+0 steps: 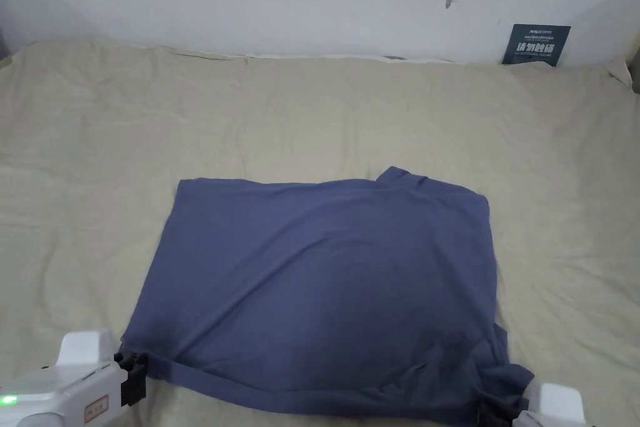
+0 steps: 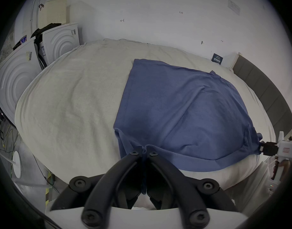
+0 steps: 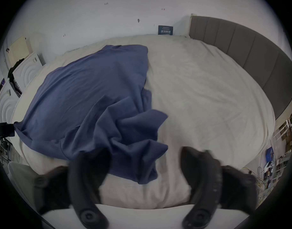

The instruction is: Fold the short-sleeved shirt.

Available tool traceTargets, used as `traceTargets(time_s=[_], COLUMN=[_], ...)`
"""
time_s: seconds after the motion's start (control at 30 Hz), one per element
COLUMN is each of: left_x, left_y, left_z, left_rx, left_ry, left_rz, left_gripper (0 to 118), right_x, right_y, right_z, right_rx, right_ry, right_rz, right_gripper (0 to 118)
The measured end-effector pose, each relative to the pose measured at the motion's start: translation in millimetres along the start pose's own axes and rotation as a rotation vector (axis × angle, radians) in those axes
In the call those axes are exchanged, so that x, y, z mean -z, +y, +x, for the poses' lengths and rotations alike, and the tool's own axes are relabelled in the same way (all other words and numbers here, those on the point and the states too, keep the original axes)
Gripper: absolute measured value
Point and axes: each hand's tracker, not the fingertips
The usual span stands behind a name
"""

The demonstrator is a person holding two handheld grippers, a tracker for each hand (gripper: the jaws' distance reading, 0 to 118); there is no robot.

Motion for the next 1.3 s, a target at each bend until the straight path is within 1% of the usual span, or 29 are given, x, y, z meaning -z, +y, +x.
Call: traceTargets(time_s=[0.07,0.1,0.13,0.2,0.23,0.33,0.47,0.57,0.63,0.73,0.8,0.9,0.93,1.0,1.1,1.2,1.23,1.27,1.3], left_x=[6,6,5,0,-1,0,1,6,17,54,77,121,135,155,194,201,197,196,195], left_y=[1,1,1,2,5,17,53,82,101,128,143,158,161,163,159,154,156,156,155], left_z=[-6,-6,-7,-6,-7,-16,-10,0,5,8,11,9,9,14,5,7,10,10,9], left_rx=[-0.006,-0.008,-0.011,-0.016,-0.023,-0.042,-0.042,-0.03,-0.014,0.021,0.019,0.019,0.022,0.03,-0.001,-0.009,-0.013,-0.009,0.002], left_ry=[0.001,0.003,0.006,0.008,0.006,0.002,-0.004,0.002,0.012,0.028,0.033,0.038,0.051,0.08,0.092,0.098,0.104,0.107,0.106], left_rz=[-0.003,-0.005,-0.007,-0.003,0.003,0.031,0.084,0.116,0.129,0.096,0.072,-0.013,-0.041,-0.105,-0.199,-0.186,-0.188,-0.187,-0.188], left_gripper=[5,5,5,5,5,5,5,5,5,5,5,5,5,4,4,4,4,4,5], right_x=[0,-4,-10,-24,-31,-50,-63,-57,-48,-23,0,40,54,81,123,151,157,157,158], right_y=[1,0,1,7,11,34,73,105,125,156,172,193,198,204,204,189,181,176,176], right_z=[0,-4,-7,-8,-8,-3,-6,-10,-13,-22,-27,-33,-33,-34,-29,-22,-20,-17,-15], right_rx=[0.009,0.011,0.007,-0.03,-0.02,0.012,-0.004,-0.022,-0.024,-0.074,-0.084,-0.099,-0.078,-0.072,-0.03,0.061,0.086,0.098,0.103], right_ry=[0.073,0.094,0.068,0.058,0.046,0.063,0.058,0.038,0.032,-0.003,-0.019,-0.05,-0.043,-0.049,-0.04,-0.025,-0.019,-0.018,-0.025], right_rz=[0.016,0.03,0.047,0.098,0.13,0.202,0.297,0.342,0.349,0.333,0.302,0.215,0.179,0.122,0.025,-0.076,-0.089,-0.009,0.013], right_gripper=[42,19,6,5,5,5,5,6,6,6,6,6,6,6,6,6,6,6,6])
